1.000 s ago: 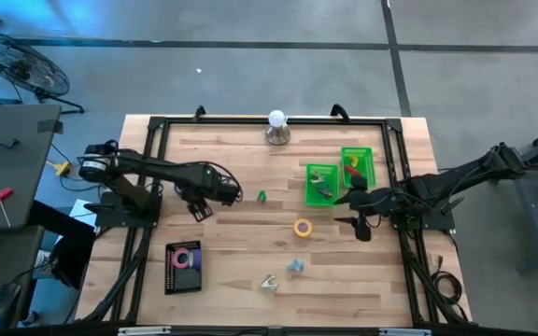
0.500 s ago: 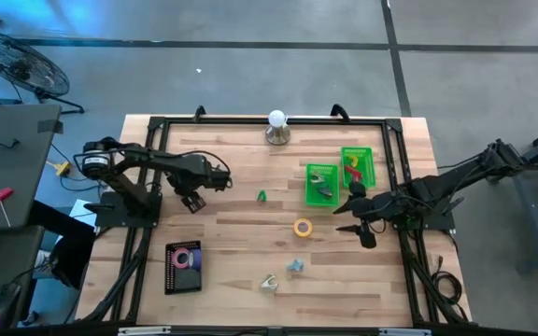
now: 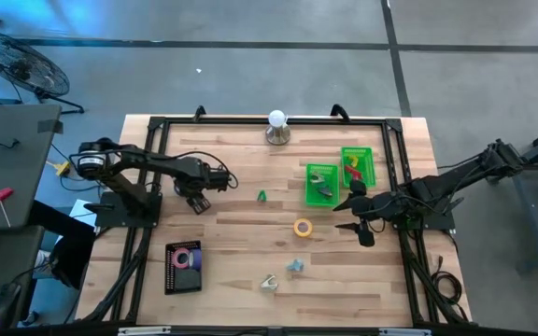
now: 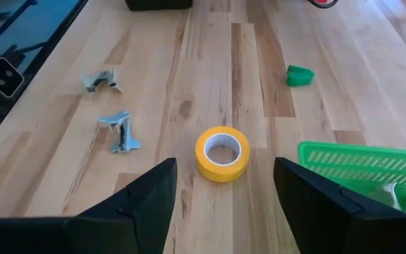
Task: Pick and place Stapler, Stapler remover, tape
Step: Put the blue tape into the black basket
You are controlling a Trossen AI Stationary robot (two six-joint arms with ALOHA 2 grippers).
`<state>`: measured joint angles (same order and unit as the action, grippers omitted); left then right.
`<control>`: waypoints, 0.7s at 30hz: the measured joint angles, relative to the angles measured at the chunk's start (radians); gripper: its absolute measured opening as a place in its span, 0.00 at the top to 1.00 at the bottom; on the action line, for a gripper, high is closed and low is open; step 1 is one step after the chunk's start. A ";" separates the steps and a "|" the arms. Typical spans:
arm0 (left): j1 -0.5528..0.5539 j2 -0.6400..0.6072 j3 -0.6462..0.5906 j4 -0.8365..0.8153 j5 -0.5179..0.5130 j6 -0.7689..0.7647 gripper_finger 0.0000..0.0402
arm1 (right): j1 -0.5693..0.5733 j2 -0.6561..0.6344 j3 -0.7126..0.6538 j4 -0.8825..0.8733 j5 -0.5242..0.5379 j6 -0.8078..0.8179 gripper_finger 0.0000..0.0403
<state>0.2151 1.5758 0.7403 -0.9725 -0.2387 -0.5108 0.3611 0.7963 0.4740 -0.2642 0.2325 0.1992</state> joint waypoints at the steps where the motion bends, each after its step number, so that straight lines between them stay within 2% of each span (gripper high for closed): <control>1: -0.004 0.001 0.000 -0.004 -0.003 -0.020 0.63 | 0.000 0.000 0.000 0.000 0.000 -0.002 0.43; 4: -0.023 0.003 0.000 -0.021 -0.025 -0.044 0.89 | 0.000 0.000 0.000 0.000 0.000 -0.010 0.43; 5: -0.029 0.002 -0.001 -0.021 -0.031 -0.050 0.92 | 0.000 0.000 0.000 0.000 0.000 -0.010 0.43; 8: -0.048 0.006 0.012 -0.057 -0.053 -0.091 0.92 | 0.000 0.000 0.000 0.000 0.000 -0.010 0.43; 14: -0.135 -0.001 0.127 -0.340 -0.040 -0.192 0.92 | 0.000 0.000 0.000 0.000 -0.004 -0.009 0.43; 19: -0.270 -0.017 0.303 -0.516 0.054 -0.299 0.92 | 0.000 0.000 0.000 0.000 -0.004 -0.009 0.43; 21: -0.342 -0.028 0.390 -0.529 0.099 -0.367 0.92 | 0.000 0.001 0.000 -0.001 -0.008 -0.016 0.43</control>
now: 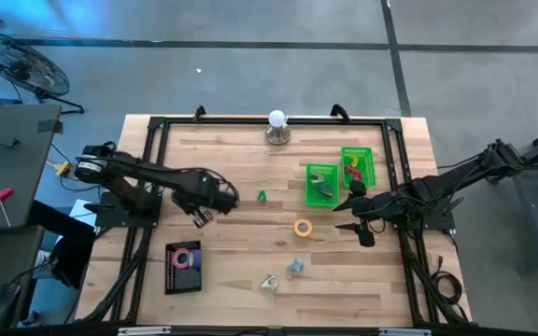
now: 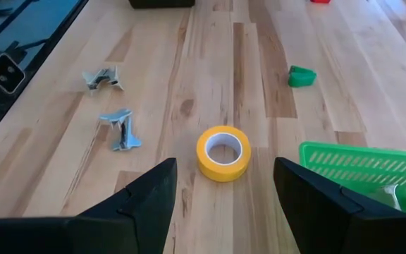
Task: Pick and place Stapler, Stapler remover, tape
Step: Put the blue tape into the black basket
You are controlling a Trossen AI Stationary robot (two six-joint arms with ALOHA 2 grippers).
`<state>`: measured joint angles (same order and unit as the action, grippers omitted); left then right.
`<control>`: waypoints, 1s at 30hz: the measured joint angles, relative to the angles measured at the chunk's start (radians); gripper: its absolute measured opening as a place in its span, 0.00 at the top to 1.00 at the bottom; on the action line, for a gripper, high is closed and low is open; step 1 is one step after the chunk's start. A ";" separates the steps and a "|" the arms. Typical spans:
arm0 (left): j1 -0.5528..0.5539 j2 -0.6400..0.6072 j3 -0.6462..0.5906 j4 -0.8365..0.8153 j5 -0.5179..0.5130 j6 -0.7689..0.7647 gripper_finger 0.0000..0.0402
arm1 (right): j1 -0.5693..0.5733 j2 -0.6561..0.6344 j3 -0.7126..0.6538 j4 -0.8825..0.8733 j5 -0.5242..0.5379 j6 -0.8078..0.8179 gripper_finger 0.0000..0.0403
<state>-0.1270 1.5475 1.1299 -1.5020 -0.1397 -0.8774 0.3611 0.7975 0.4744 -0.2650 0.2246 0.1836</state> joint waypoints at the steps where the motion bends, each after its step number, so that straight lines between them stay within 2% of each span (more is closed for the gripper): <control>1: -0.040 -0.003 0.043 -0.007 0.010 -0.045 0.92 | 0.000 0.000 0.000 0.000 -0.007 -0.005 0.43; 4: -0.171 -0.007 0.162 0.003 0.018 -0.216 0.92 | 0.000 0.002 0.000 -0.004 -0.024 -0.014 0.43; 7: -0.311 -0.007 0.232 0.050 0.005 -0.389 0.92 | 0.000 0.002 0.000 -0.004 -0.032 -0.035 0.43; 13: -0.556 0.004 0.198 0.240 -0.123 -0.730 0.92 | 0.000 0.002 0.000 -0.004 -0.039 -0.054 0.43; 16: -0.644 0.036 0.155 0.323 -0.139 -0.866 0.92 | 0.000 0.002 0.000 -0.004 -0.051 -0.054 0.43; 20: -0.719 0.083 0.137 0.405 -0.141 -0.989 0.92 | 0.000 0.002 0.000 -0.004 -0.076 -0.054 0.43; 24: -0.755 0.123 0.136 0.458 -0.139 -1.040 0.92 | 0.000 0.002 0.000 -0.001 -0.078 -0.037 0.43; 30: -0.772 0.171 0.137 0.528 -0.025 -1.080 0.92 | 0.000 0.002 0.000 0.001 -0.079 0.000 0.43</control>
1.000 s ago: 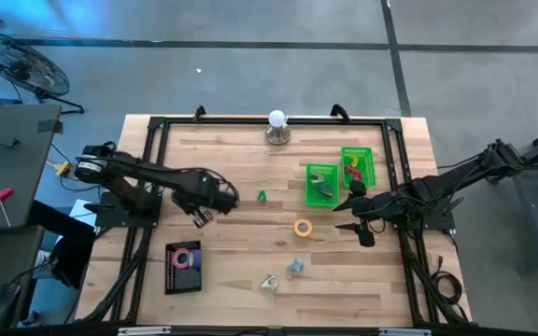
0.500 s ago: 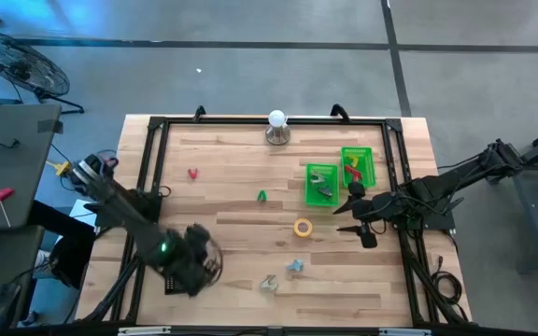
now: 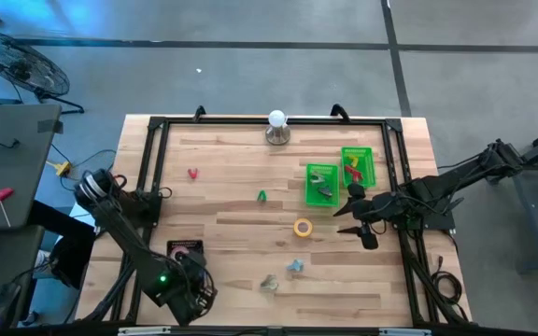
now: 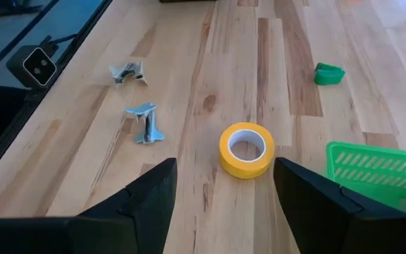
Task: Pick and place Stapler, Stapler remover, tape
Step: Put the blue tape into the black basket
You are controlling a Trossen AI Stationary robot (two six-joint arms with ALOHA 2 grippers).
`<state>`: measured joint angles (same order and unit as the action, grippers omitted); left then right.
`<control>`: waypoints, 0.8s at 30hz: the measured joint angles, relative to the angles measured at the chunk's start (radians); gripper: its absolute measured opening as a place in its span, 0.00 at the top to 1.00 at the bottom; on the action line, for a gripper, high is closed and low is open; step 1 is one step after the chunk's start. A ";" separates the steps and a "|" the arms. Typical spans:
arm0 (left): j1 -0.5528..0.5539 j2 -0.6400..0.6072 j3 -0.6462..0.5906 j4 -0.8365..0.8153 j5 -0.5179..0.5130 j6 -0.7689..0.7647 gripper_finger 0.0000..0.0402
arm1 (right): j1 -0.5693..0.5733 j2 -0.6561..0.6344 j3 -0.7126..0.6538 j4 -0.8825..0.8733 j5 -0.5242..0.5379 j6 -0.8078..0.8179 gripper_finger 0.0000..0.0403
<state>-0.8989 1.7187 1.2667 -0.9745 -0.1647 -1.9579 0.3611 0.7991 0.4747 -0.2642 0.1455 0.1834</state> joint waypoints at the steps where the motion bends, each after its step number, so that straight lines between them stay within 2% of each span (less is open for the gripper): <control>1: -0.001 0.007 -0.002 -0.005 0.016 -0.006 0.92 | 0.001 0.000 0.000 0.000 0.000 0.001 0.43; 4: -0.005 0.018 -0.002 0.003 0.077 -0.017 0.92 | 0.014 0.000 0.000 0.006 0.002 0.017 0.43; 11: -0.013 0.019 -0.001 0.006 0.001 -0.010 0.92 | 0.076 0.000 0.000 0.056 0.002 0.008 0.43; 24: -0.042 0.014 0.033 0.000 0.050 -0.033 0.92 | 0.112 0.000 0.000 0.084 0.005 -0.019 0.43</control>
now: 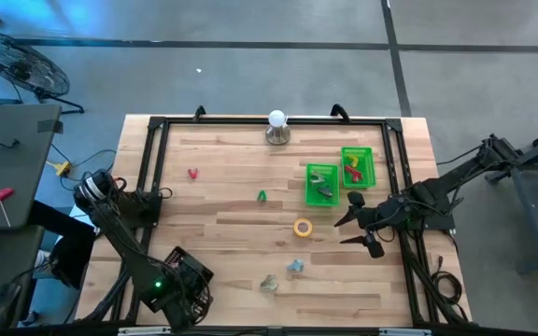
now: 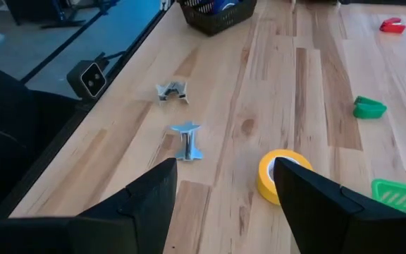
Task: Pick and place Stapler, Stapler remover, tape
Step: Put the blue tape into the black basket, then put the red stapler into the right green basket
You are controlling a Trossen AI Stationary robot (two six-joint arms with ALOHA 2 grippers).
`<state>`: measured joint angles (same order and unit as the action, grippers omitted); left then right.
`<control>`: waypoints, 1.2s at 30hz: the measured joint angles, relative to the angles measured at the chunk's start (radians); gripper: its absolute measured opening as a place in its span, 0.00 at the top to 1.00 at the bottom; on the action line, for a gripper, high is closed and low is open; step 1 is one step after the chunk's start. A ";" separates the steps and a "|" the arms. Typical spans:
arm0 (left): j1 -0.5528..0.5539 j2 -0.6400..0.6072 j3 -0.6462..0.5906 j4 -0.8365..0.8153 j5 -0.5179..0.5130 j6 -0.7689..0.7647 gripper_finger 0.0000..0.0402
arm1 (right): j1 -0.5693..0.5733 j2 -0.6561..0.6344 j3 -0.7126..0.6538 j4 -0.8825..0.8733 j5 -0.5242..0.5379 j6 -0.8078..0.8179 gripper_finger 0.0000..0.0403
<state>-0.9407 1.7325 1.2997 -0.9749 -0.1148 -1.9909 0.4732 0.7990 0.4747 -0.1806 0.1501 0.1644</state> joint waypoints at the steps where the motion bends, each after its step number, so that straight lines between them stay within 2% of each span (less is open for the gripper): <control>1: -0.005 0.000 0.006 0.000 -0.005 0.000 0.92 | 0.000 0.000 0.000 0.002 0.000 -0.009 0.43; 5: -0.020 0.000 0.010 0.009 -0.013 -0.001 0.91 | 0.000 0.000 0.000 0.018 0.002 -0.016 0.43; 12: -0.022 0.000 0.010 -0.024 -0.031 -0.004 0.64 | 0.000 0.000 0.000 0.018 0.001 -0.011 0.43; 17: -0.021 0.004 0.010 -0.058 -0.025 -0.004 0.53 | 0.000 0.000 0.000 0.018 -0.002 -0.009 0.43; 24: -0.020 0.004 0.010 -0.204 0.069 -0.007 0.52 | 0.000 0.000 0.000 0.024 -0.003 -0.012 0.43; 29: 0.024 -0.011 0.024 -0.421 0.106 0.005 0.54 | 0.000 0.000 0.000 0.029 0.010 -0.015 0.43; 33: 0.093 -0.015 0.089 -0.607 -0.013 0.138 0.57 | 0.000 0.000 0.000 0.029 0.047 -0.016 0.43; 36: 0.153 -0.051 0.094 -0.562 -0.159 0.367 0.58 | -0.001 0.000 0.000 0.029 0.056 -0.012 0.43</control>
<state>-0.7879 1.6818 1.3937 -1.5371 -0.2743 -1.6236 0.4724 0.7990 0.4747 -0.1513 0.2063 0.1527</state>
